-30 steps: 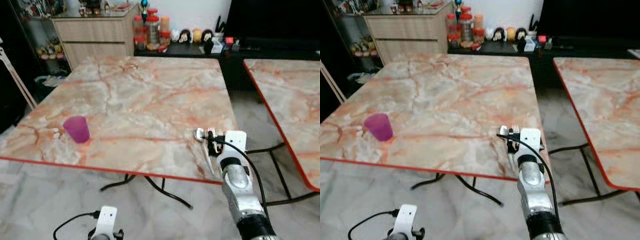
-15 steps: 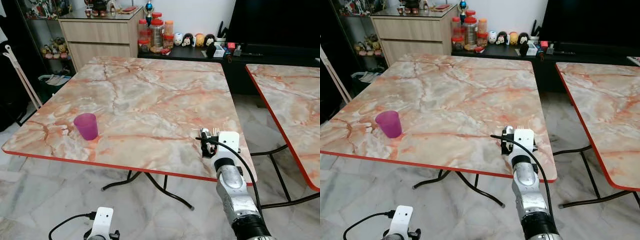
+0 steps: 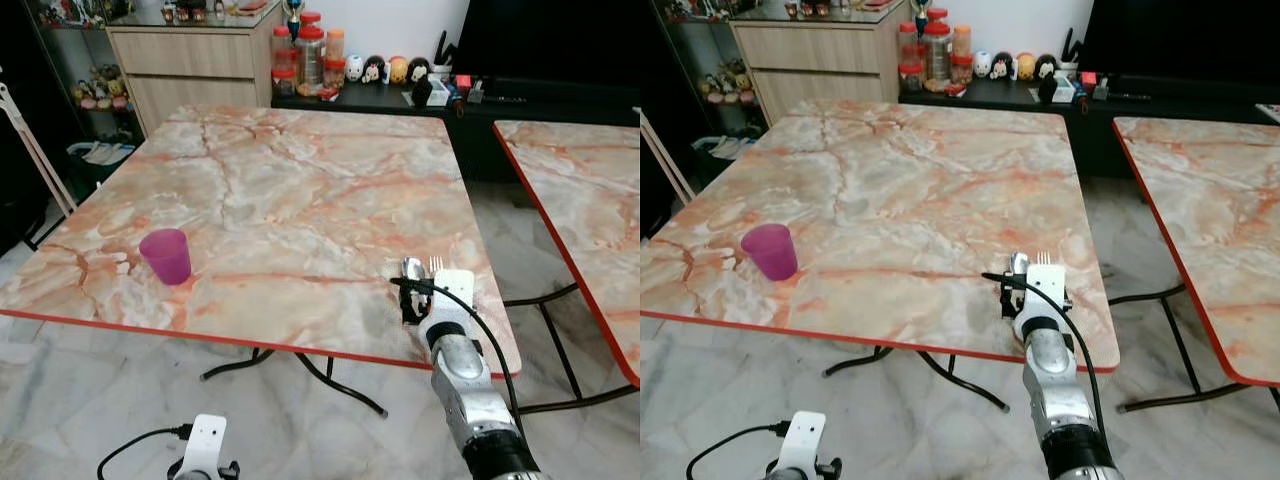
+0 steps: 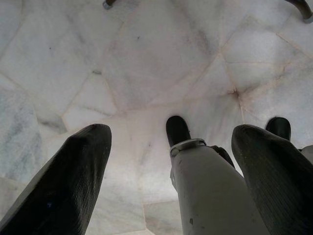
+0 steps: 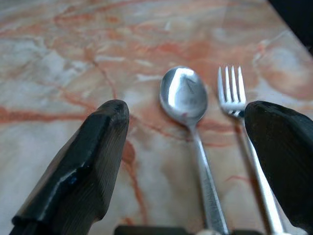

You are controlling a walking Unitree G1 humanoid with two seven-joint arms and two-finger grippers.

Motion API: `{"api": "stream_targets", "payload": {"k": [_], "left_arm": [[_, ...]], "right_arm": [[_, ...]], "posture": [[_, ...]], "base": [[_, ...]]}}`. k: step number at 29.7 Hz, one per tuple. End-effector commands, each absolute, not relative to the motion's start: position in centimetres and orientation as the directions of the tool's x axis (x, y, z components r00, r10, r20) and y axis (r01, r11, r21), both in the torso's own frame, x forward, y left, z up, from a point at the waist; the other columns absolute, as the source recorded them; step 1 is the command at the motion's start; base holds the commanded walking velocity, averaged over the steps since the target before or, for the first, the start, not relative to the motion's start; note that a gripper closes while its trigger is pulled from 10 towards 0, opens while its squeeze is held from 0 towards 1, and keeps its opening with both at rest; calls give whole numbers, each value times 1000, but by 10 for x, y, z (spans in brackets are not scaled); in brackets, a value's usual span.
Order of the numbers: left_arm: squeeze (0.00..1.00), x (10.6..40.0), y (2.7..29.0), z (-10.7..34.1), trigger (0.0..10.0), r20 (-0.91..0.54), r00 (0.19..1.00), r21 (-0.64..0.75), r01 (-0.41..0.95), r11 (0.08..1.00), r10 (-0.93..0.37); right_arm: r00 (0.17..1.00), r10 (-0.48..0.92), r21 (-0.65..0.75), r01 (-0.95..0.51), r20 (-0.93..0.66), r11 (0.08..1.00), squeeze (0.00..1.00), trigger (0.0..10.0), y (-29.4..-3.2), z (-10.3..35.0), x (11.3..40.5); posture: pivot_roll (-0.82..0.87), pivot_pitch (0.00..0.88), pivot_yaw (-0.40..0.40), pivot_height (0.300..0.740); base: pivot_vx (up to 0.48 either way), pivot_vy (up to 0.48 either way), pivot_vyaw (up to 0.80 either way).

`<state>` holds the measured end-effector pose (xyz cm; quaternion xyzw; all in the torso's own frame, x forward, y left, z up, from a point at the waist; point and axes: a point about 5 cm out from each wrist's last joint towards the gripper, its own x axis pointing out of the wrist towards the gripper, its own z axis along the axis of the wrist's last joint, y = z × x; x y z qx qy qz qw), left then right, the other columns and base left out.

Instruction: Setting the table

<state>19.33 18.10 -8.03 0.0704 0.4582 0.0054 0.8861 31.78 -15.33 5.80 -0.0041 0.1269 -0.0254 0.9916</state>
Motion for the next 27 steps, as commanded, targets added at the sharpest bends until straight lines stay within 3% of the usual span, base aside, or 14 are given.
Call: {"api": "stream_targets", "payload": {"k": [1, 27], "left_arm": [[0, 193, 180, -81, 10000, -814, 576, 121, 54, 991, 68], [0, 193, 179, -81, 10000, -813, 578, 123, 55, 991, 69]], "right_arm": [[959, -56, -1, 58, -276, 998, 0, 10000, -156, 58, 321], [943, -62, 31, 76, -327, 997, 0, 10000, -175, 63, 337]], "posture": [[-42, 0, -18, 740], [-33, 0, -12, 740]], "base": [[0, 0, 0], [0, 0, 0]]}}
